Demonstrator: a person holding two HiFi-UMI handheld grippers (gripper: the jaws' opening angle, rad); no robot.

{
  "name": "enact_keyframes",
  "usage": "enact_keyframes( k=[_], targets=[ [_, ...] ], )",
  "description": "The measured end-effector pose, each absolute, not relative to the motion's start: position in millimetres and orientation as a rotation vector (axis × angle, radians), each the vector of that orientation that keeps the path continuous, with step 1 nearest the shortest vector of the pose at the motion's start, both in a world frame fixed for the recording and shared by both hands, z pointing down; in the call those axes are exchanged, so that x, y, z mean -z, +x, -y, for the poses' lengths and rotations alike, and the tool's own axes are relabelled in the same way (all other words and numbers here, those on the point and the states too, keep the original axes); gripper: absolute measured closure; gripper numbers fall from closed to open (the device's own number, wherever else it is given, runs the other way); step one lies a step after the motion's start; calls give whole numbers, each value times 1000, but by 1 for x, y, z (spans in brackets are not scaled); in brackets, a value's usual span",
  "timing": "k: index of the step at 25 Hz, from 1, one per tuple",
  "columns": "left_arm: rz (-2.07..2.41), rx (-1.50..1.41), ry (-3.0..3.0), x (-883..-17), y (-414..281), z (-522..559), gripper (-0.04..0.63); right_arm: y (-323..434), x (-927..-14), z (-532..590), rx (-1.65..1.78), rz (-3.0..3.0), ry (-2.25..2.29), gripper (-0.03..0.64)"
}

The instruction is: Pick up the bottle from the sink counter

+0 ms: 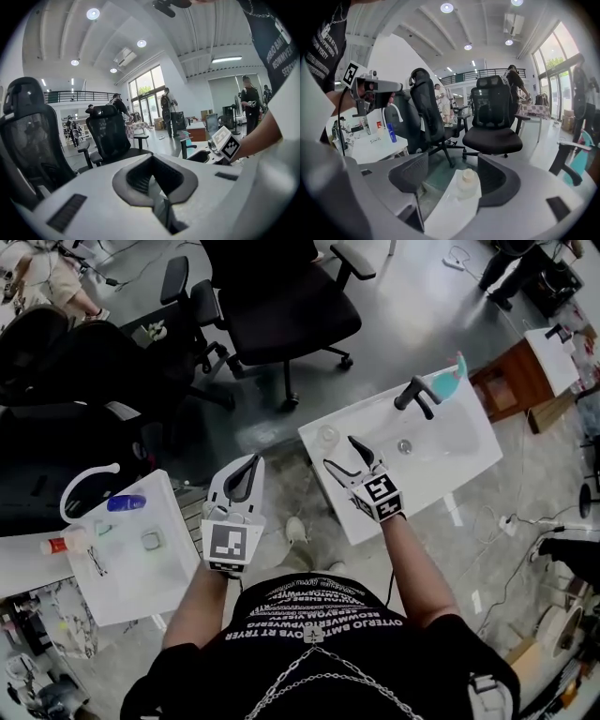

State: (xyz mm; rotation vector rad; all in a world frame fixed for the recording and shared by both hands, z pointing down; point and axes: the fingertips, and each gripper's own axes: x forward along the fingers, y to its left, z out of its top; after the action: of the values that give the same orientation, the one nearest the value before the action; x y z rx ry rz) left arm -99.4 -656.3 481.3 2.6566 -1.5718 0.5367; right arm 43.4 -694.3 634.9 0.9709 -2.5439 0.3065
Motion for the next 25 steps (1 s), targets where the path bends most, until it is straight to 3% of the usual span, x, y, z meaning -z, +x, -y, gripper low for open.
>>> enact_keyframes(
  k=[11,25],
  targets=[
    [1423,-591,2664,-535,-101,685,591,28,-749,748,-341,2390,936,252],
    [1375,-578,2658,-569,-97,707,591,18,-813,774,-361,2378,909,252]
  ],
)
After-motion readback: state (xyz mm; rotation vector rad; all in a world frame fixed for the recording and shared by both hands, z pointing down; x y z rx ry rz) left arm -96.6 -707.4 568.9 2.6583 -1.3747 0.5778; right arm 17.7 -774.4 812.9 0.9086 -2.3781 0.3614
